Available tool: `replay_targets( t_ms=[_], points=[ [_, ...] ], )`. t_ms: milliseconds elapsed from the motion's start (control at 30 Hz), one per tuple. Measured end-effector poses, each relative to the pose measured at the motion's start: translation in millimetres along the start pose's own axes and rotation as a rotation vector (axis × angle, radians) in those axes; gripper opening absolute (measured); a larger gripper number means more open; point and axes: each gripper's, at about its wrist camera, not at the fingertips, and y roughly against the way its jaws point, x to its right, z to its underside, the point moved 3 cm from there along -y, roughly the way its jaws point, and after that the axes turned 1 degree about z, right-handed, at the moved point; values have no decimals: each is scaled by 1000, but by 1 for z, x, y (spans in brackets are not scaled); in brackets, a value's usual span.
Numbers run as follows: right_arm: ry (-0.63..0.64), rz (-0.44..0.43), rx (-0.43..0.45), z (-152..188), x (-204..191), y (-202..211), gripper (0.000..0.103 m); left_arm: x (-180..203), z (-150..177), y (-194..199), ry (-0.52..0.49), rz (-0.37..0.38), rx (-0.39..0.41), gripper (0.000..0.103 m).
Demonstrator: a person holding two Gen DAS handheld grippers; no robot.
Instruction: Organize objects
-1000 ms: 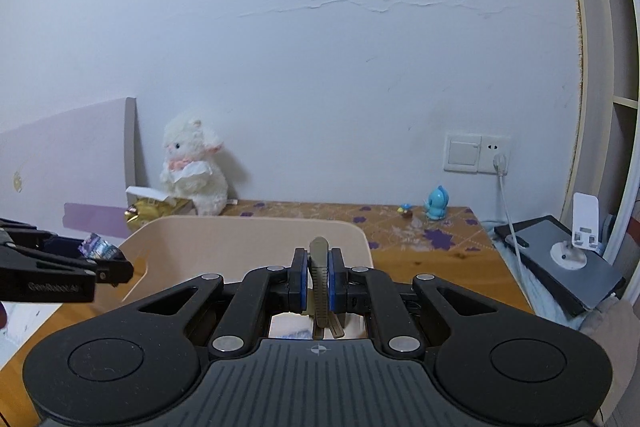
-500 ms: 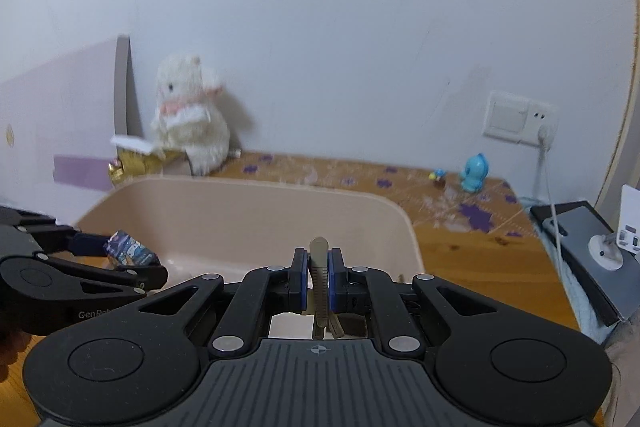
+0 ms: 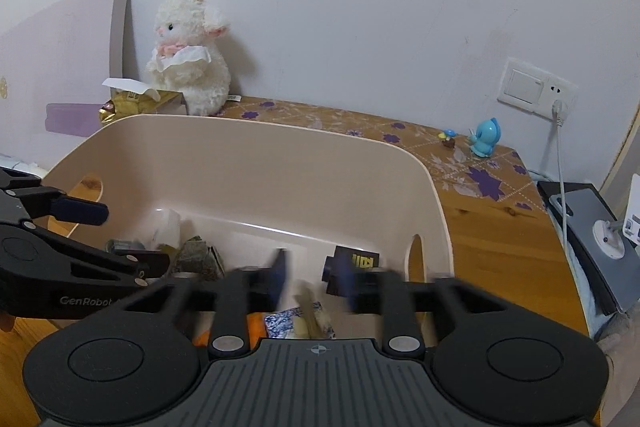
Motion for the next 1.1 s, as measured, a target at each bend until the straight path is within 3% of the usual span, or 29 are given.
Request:
replay_targets(
  t_ms=[100, 167, 567, 1100],
  points=[
    [-8, 2, 10, 0, 1, 6, 49, 0, -1, 5, -5, -7, 8, 81],
    [-22, 2, 24, -1, 4, 11, 57, 0, -1, 10, -7, -12, 18, 81],
    [-63, 16, 154, -1, 1, 75, 65, -6, 1, 70, 44, -27, 125, 85],
    [-66, 18, 244, 28, -21, 164, 71, -7, 42, 154, 85, -45, 231, 85]
  ],
)
